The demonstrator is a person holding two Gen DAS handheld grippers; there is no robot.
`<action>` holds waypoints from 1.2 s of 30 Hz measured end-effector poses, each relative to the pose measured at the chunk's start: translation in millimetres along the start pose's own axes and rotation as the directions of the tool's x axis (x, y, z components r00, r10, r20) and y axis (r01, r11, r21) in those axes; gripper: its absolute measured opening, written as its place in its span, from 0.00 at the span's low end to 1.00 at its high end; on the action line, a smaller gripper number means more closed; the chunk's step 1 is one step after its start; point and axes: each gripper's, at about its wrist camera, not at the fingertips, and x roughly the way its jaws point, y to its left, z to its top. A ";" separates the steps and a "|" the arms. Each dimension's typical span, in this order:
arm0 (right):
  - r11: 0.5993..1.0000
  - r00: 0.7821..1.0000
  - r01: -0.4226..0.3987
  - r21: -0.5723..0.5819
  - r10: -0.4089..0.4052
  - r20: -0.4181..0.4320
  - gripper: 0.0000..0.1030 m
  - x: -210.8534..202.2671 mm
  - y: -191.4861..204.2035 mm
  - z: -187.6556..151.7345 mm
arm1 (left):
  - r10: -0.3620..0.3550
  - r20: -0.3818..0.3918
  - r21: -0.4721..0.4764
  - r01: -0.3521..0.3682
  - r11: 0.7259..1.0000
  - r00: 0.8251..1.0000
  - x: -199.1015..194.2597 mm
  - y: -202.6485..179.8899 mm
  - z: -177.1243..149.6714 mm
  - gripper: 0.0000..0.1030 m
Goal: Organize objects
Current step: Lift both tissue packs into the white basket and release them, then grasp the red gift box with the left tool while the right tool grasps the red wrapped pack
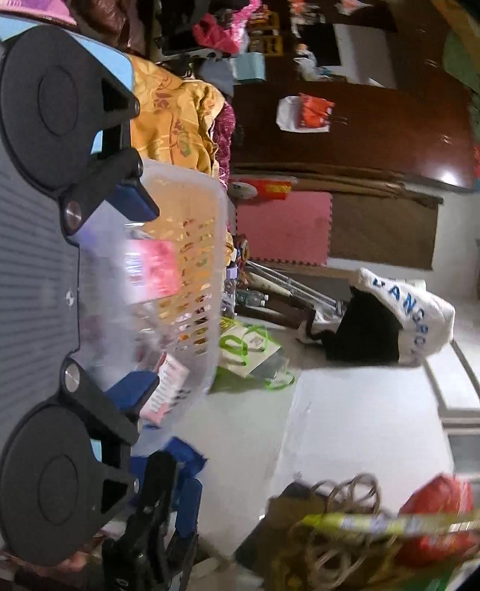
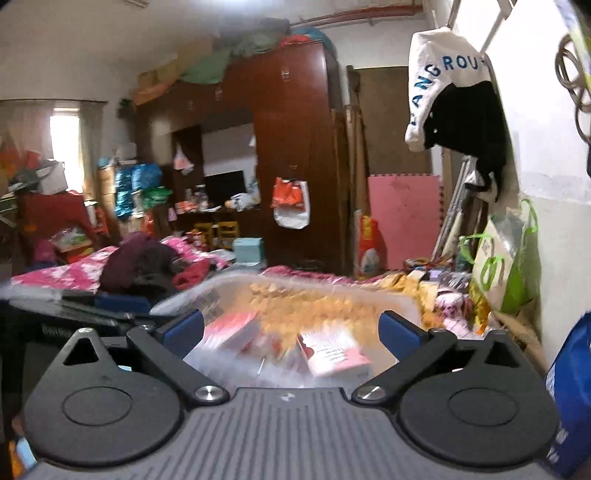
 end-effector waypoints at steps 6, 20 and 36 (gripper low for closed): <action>0.995 0.982 -0.098 0.020 0.100 -0.162 1.00 -12.1 10.6 -91.8 | 0.004 -0.110 0.042 0.001 0.999 0.994 6.9 1.9 -58.7 0.91; 0.978 0.940 -0.188 -0.088 0.153 -0.305 0.83 -1.4 45.4 -131.3 | 0.052 -0.272 0.073 -0.033 0.997 0.961 49.9 -4.5 -80.3 0.89; 0.986 0.970 -0.125 -0.110 0.098 -0.223 0.62 -12.5 37.9 -131.5 | 0.026 -0.217 0.023 -0.021 1.000 0.976 41.7 1.9 -85.9 0.53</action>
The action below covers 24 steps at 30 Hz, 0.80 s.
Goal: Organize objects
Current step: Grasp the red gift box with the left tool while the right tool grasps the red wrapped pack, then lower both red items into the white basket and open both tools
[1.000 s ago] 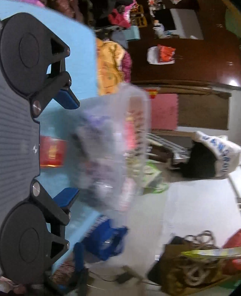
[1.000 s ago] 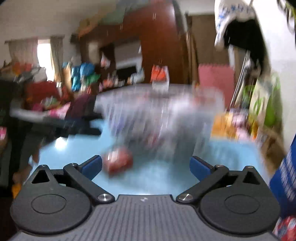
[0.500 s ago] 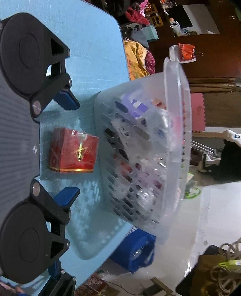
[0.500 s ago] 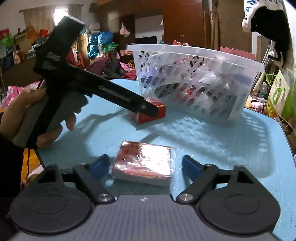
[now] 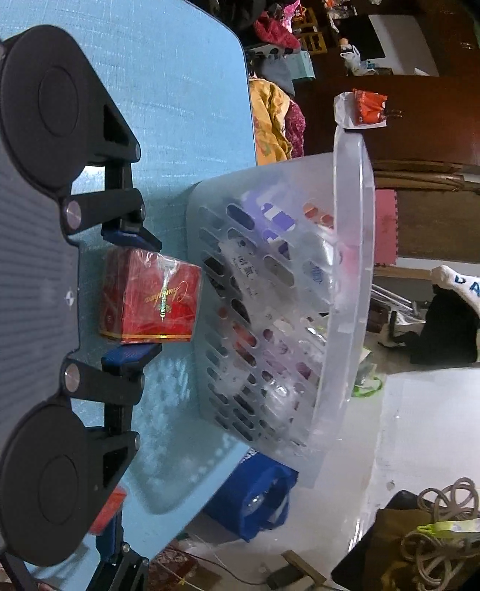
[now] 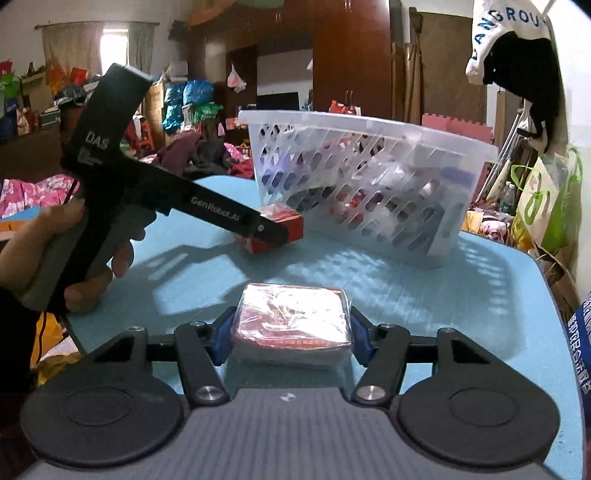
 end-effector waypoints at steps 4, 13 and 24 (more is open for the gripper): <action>1.000 1.000 0.008 0.026 -0.008 0.019 0.62 -1.2 -9.0 2.6 | -0.005 0.011 0.001 0.005 1.000 1.000 0.0 -1.7 -1.7 0.53; 0.996 0.996 0.044 0.079 -0.050 0.080 0.62 -8.4 -25.6 16.3 | -0.046 0.126 -0.005 0.047 0.999 0.991 -32.9 -3.4 0.3 0.53; 0.993 0.957 0.109 0.044 -0.117 0.267 0.62 -32.0 -29.9 117.2 | -0.040 0.287 0.012 0.038 0.999 0.957 -84.7 -8.9 81.4 0.53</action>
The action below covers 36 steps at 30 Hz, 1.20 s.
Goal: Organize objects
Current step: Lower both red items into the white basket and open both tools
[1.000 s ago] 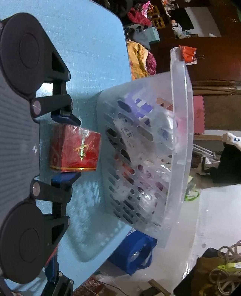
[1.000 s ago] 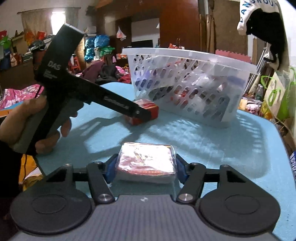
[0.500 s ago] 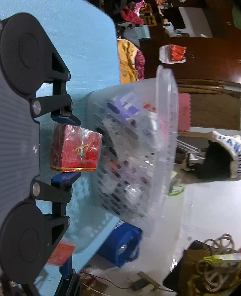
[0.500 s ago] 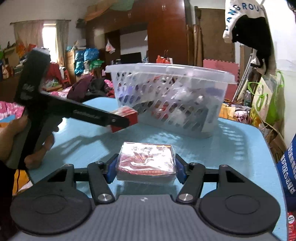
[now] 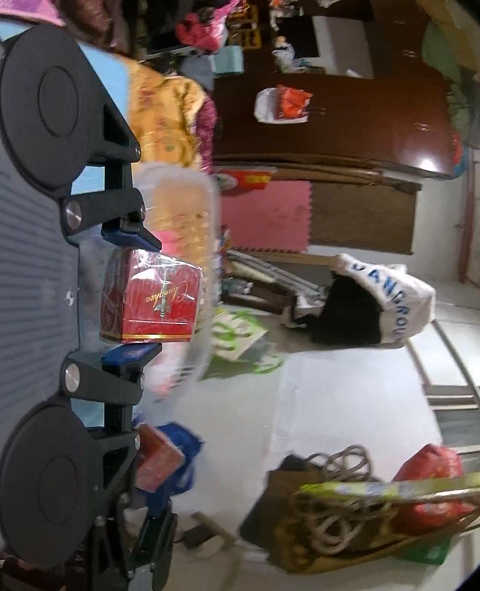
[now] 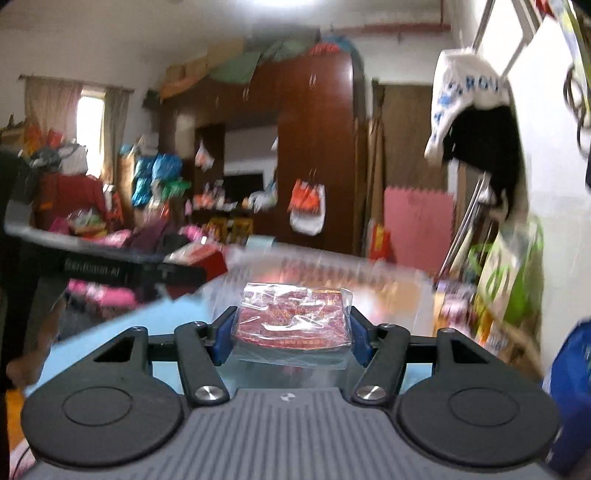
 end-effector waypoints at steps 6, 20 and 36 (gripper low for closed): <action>1.000 1.000 -0.004 0.028 0.003 0.029 0.62 54.1 -17.3 59.7 | 0.068 -0.024 -0.064 -0.069 0.996 0.997 48.1 15.5 57.3 0.53; 1.000 1.000 0.017 0.005 -0.017 -0.010 0.99 90.8 -29.2 44.5 | 0.121 -0.138 -0.105 -0.136 0.985 0.983 98.1 46.7 38.7 0.83; 0.982 0.970 0.175 -0.066 -0.184 -0.158 1.00 53.6 -22.0 35.6 | 0.106 -0.095 -0.074 -0.113 0.991 0.990 56.2 13.9 18.3 0.99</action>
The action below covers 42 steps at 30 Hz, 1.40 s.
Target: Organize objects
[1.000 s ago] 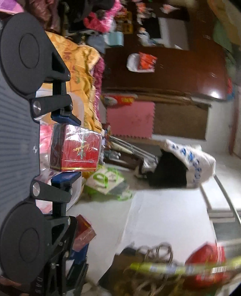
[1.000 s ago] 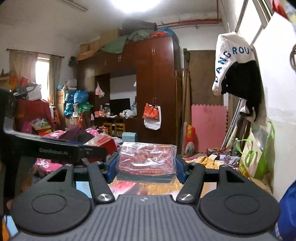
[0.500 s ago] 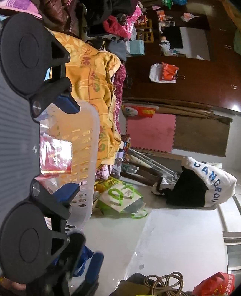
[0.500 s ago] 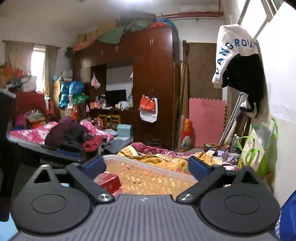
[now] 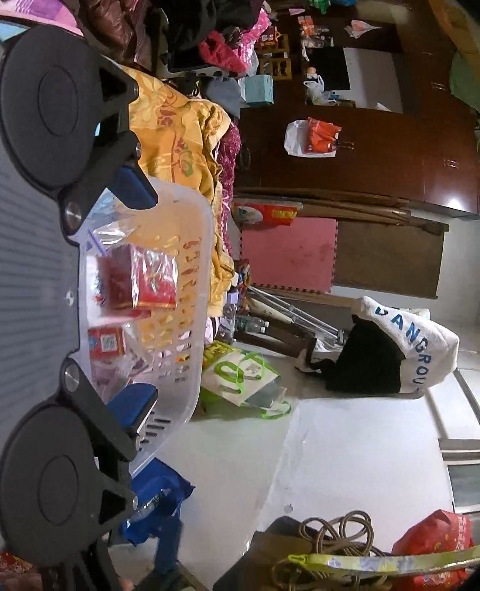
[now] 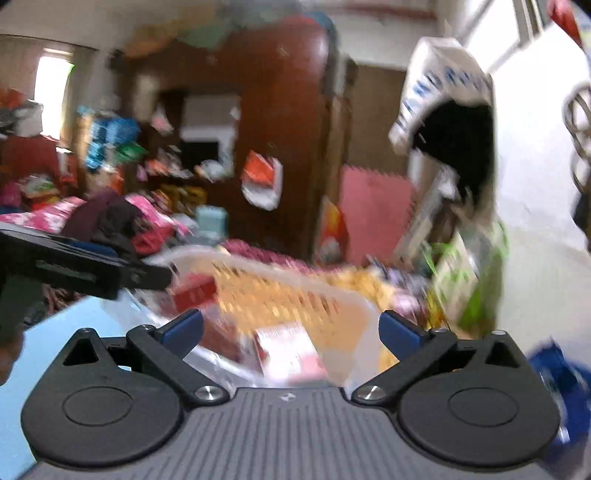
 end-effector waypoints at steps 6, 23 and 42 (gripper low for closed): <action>0.998 0.998 0.056 0.006 -0.056 0.040 1.00 -6.7 -3.5 -6.5 | 0.031 0.005 0.063 -0.031 0.998 1.000 -3.0 -13.2 -4.7 0.99; 0.992 0.999 -0.016 0.125 0.011 0.039 1.00 -16.3 -15.8 -18.3 | 0.033 0.006 0.138 -0.034 0.990 0.999 -15.8 -35.5 -17.3 0.99; 0.991 0.998 -0.012 0.134 0.005 0.057 1.00 -21.2 -14.7 -23.2 | 0.039 0.000 0.155 -0.038 0.987 0.999 -18.3 -42.7 -24.6 0.99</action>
